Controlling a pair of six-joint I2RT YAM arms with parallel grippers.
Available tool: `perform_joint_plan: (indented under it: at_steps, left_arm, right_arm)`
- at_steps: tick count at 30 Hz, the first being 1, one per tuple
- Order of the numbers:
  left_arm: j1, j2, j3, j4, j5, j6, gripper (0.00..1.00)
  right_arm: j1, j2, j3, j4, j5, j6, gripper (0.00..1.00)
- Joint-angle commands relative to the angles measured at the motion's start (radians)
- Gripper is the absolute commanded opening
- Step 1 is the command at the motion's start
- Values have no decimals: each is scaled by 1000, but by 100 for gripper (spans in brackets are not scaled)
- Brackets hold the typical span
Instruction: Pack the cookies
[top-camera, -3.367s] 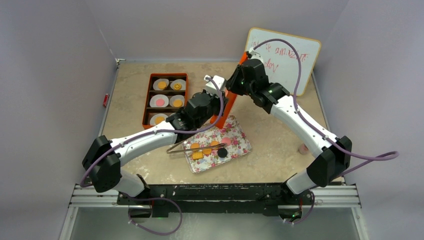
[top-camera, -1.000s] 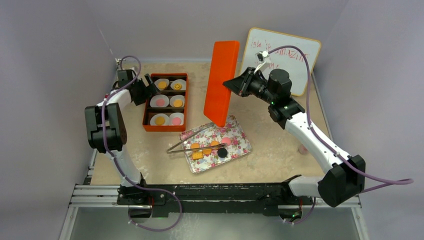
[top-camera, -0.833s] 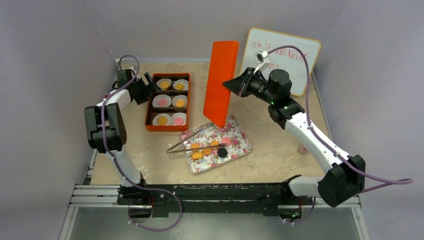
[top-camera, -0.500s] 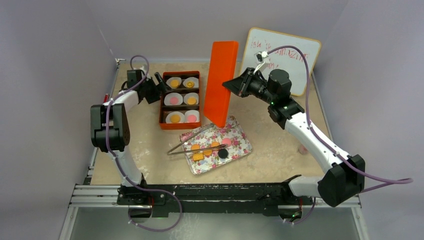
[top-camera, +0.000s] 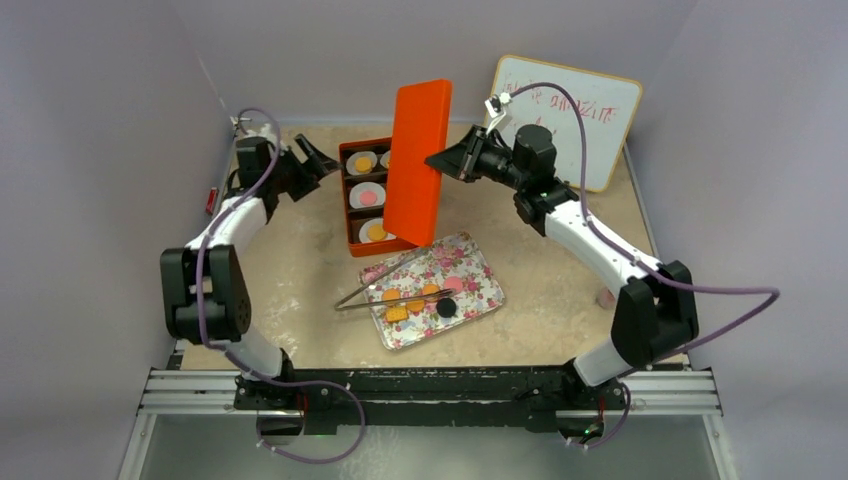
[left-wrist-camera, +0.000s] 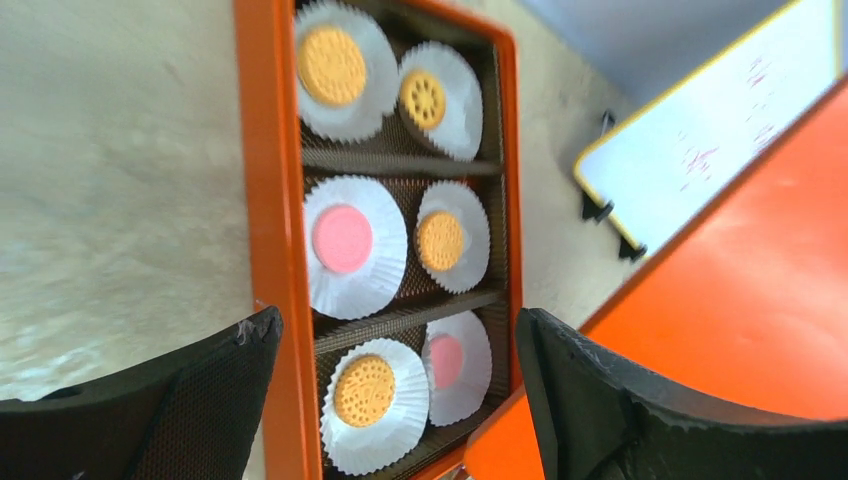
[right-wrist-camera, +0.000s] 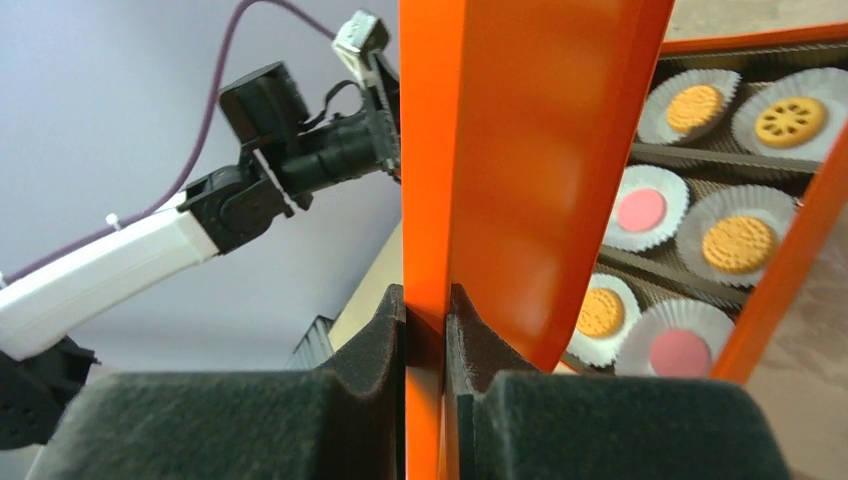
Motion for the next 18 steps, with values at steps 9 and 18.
perform_joint_plan:
  at_steps: [9, 18]
  left_arm:
    - [136, -229, -40, -64, -83, 2, 84]
    - [141, -207, -34, -92, -100, 17, 84]
  right_arm:
    - [11, 346, 313, 380, -253, 327, 0]
    - [51, 640, 579, 471, -352, 542, 0]
